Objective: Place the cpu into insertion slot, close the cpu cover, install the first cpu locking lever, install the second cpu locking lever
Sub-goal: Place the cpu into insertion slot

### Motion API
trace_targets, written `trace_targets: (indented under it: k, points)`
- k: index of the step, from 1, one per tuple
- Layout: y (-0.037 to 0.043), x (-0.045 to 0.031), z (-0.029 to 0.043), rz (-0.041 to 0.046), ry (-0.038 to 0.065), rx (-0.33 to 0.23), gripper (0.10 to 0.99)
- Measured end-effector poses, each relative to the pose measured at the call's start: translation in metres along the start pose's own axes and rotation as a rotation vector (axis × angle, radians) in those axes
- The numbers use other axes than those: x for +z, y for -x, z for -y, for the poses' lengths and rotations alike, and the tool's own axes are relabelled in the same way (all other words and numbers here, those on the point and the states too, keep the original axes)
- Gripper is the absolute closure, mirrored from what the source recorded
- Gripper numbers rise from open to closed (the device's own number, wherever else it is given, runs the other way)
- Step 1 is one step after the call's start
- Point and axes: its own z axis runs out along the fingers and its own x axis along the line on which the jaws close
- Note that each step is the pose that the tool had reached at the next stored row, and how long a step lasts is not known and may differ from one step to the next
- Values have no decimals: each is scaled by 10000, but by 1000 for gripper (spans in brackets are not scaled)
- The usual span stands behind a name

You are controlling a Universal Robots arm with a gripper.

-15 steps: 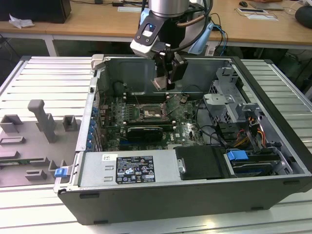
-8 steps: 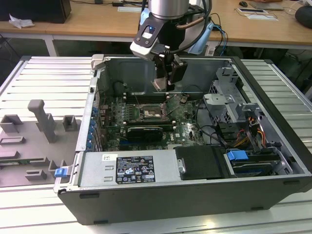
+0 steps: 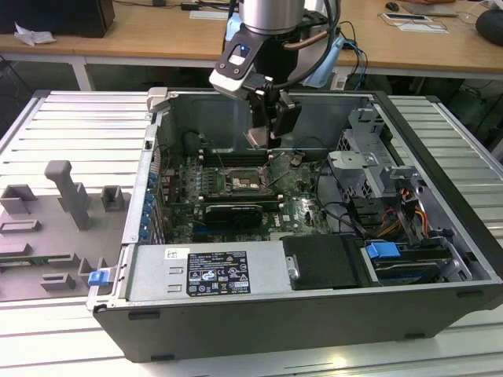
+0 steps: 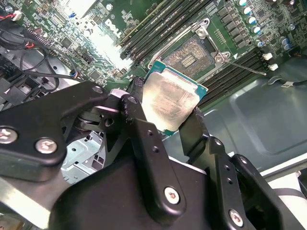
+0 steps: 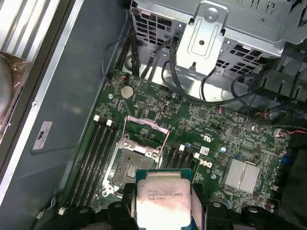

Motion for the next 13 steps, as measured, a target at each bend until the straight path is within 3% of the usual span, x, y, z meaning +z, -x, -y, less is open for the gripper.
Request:
trace_targets:
  k: [13]
  points:
    - [1, 64, 6, 10, 1, 123, 545]
